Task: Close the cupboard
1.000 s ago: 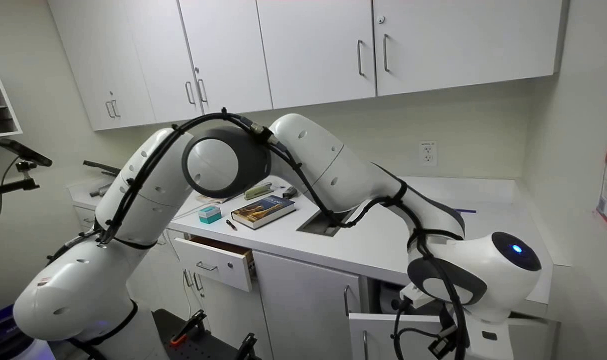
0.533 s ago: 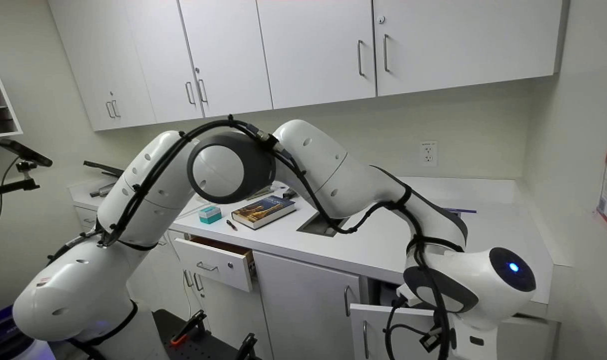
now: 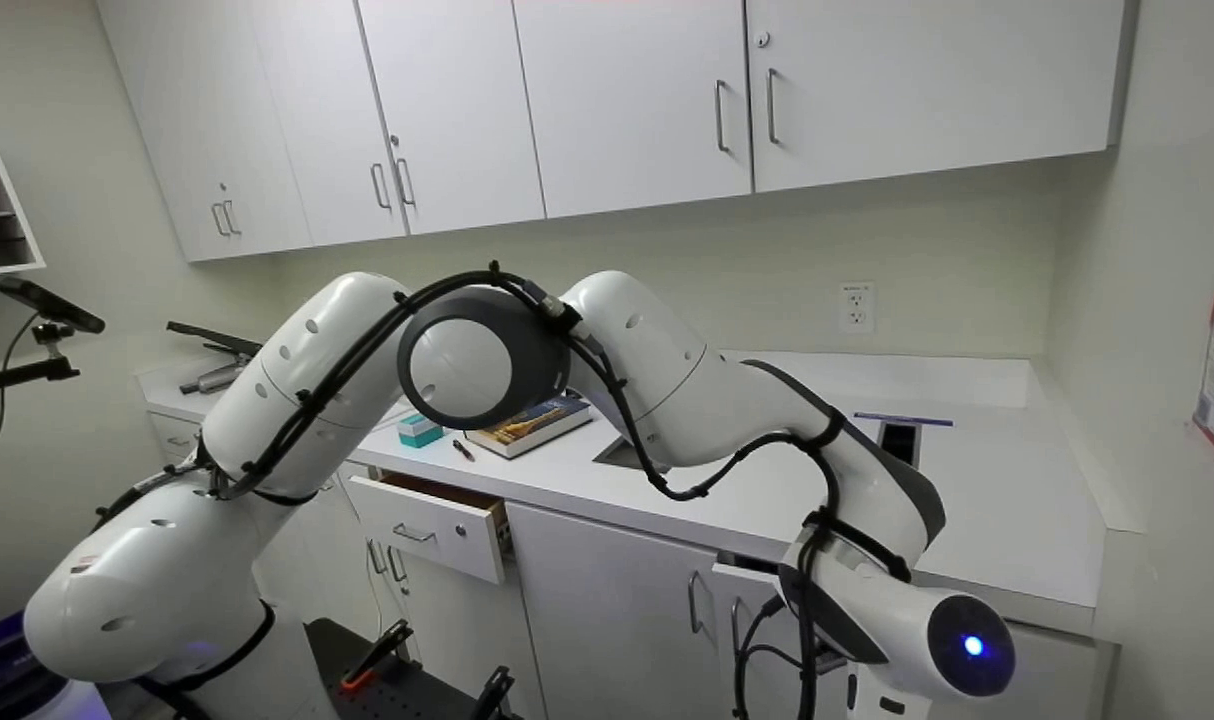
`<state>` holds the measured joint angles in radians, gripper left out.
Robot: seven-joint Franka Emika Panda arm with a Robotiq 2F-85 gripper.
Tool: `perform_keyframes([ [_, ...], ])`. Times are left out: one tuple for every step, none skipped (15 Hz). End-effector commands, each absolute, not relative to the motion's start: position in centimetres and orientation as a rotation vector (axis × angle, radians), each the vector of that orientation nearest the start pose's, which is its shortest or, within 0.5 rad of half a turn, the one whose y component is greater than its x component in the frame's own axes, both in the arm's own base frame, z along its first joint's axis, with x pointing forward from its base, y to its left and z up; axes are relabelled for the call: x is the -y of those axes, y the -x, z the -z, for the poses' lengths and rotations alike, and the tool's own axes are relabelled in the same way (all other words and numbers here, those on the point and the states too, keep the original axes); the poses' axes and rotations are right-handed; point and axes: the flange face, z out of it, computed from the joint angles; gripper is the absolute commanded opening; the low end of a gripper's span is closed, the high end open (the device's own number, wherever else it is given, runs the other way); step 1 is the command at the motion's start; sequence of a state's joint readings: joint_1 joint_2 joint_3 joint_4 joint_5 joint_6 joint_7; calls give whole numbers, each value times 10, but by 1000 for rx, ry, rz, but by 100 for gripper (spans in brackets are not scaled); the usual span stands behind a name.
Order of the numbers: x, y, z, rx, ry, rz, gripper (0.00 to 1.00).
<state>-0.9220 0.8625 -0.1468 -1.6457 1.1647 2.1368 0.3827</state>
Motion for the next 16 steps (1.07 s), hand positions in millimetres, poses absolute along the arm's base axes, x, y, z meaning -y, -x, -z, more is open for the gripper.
perform_keyframes([
  [522, -367, -110, -1991, 1031, 12, 0],
  [516, -366, -115, -1964, 1066, -6, 0],
  [508, -364, -122, -1958, 1119, -68, 0],
  [500, -360, -136, -1962, 1183, -138, 0],
  [494, -358, -149, -1957, 1247, -187, 0],
  [489, -354, -168, -1961, 1320, -207, 0],
  [487, -351, -182, -1970, 1393, -224, 0],
  [484, -348, -200, -1978, 1465, -254, 0],
  [481, -345, -218, -1993, 1542, -260, 0],
  [477, -342, -236, -1999, 1619, -276, 0],
  [472, -339, -255, -1999, 1702, -294, 0],
  [466, -337, -274, -2001, 1784, -311, 0],
  [462, -336, -288, -2005, 1868, -325, 0],
  [458, -337, -302, -1997, 1957, -339, 0],
  [455, -338, -312, -1987, 2046, -350, 0],
  [451, -339, -320, -1959, 2126, -364, 0],
])
